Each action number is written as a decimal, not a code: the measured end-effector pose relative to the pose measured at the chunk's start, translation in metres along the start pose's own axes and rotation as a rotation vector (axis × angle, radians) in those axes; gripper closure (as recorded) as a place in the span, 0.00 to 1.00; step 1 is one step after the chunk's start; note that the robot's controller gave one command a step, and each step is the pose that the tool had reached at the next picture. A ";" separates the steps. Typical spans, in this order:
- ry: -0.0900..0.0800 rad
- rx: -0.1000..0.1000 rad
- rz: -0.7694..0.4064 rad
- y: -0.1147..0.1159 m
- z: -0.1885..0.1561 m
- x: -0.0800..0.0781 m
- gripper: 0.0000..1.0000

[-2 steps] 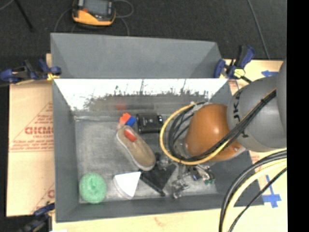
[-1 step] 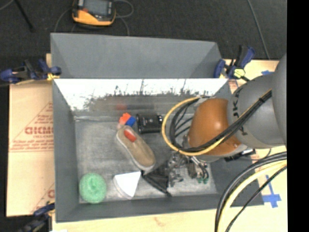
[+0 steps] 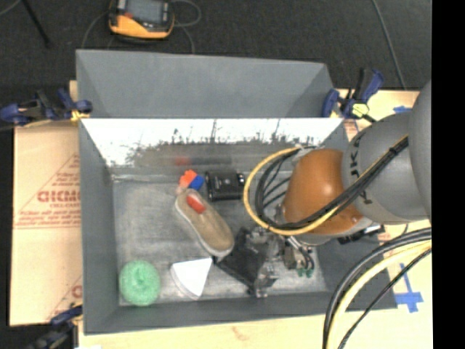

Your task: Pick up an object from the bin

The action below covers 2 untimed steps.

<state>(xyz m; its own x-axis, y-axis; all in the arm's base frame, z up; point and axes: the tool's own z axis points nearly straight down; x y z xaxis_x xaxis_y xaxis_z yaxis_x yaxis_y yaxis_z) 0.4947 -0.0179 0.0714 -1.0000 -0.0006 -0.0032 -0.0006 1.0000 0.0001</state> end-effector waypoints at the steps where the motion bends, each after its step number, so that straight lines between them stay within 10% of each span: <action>1: 0.000 0.000 0.000 0.000 0.000 0.000 0.00; 2: -0.001 0.002 -0.157 0.001 -0.002 -0.004 0.00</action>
Offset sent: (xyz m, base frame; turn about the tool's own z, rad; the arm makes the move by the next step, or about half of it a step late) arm 0.0098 0.0076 0.0053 -0.4298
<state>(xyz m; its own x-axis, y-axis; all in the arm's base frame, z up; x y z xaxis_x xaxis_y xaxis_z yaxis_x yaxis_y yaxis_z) 0.4983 -0.0164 0.0731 -0.9875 -0.1573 -0.0036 -0.1573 0.9876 -0.0029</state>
